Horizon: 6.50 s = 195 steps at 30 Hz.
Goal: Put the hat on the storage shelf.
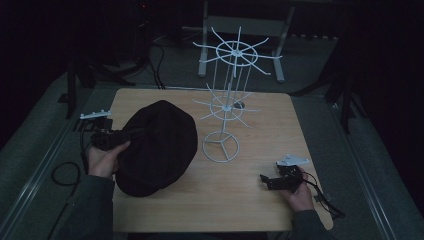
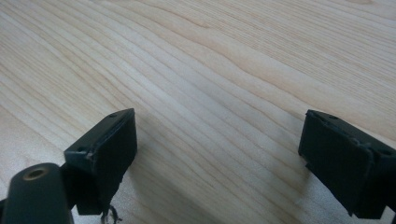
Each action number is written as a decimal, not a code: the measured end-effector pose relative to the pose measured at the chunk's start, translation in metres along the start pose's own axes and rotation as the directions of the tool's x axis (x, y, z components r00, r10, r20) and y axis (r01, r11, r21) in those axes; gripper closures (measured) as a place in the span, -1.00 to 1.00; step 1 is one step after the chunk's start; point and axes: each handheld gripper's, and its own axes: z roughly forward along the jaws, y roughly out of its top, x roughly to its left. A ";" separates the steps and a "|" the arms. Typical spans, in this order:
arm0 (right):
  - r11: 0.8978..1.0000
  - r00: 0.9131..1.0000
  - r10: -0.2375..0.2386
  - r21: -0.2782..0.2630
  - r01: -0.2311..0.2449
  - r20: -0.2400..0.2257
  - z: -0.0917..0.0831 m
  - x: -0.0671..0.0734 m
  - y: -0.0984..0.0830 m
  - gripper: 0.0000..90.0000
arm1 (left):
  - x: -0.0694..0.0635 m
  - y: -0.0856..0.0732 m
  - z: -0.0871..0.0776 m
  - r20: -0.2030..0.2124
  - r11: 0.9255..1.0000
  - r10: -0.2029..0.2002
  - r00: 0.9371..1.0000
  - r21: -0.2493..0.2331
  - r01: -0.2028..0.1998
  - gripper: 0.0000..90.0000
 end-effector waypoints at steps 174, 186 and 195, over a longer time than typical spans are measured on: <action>1.000 1.000 0.000 0.001 0.000 -0.001 0.000 0.000 0.000 -0.75 | -0.034 0.081 -0.022 0.281 0.949 -0.033 0.959 -0.292 0.118 0.66; 1.000 1.000 0.000 0.000 0.000 -0.001 0.000 0.000 0.000 -0.75 | -0.040 0.085 -0.021 0.320 0.942 -0.031 0.947 -0.307 0.135 0.66; 1.000 1.000 0.000 0.000 0.000 -0.001 0.000 0.000 0.000 -0.75 | -0.048 0.091 -0.021 0.339 0.941 -0.015 0.941 -0.315 0.128 0.66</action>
